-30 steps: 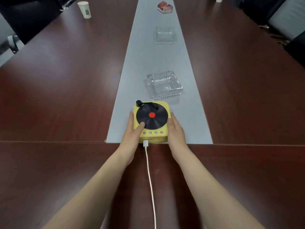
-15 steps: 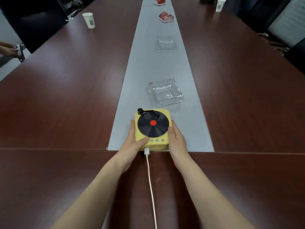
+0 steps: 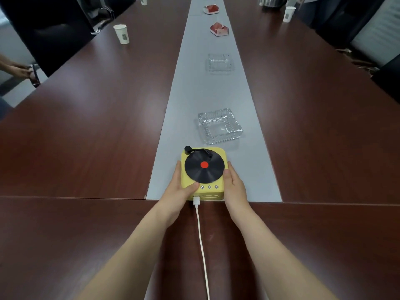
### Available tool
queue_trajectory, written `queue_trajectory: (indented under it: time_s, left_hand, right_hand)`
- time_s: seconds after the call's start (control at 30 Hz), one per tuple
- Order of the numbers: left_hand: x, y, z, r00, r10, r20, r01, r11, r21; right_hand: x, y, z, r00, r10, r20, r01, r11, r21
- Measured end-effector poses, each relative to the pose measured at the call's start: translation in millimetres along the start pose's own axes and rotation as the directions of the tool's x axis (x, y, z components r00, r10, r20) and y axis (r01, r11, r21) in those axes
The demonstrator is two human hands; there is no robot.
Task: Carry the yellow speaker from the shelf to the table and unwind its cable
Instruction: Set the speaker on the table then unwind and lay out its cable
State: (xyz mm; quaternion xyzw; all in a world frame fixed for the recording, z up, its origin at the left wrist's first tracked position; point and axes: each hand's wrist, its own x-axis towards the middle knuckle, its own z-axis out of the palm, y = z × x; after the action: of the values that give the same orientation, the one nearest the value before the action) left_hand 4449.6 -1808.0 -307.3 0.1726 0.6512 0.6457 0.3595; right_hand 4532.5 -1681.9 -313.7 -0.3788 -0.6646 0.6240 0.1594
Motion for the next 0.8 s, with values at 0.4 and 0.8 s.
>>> queue_trajectory:
  time_s: [0.4,0.8]
  left_hand:
    - [0.7,-2.9,0.7,1.0,0.017,0.005,-0.017,0.999,-0.029]
    - [0.1,-1.8,1.2,1.0,0.011,-0.008,-0.011,1.0,-0.023]
  right_hand:
    - [1.9,2.8,-2.2,1.0,0.0,0.021,0.001,0.999,-0.037]
    - [2.5,3.7,-1.4,1.0,0.006,0.015,-0.006,1.0,-0.014]
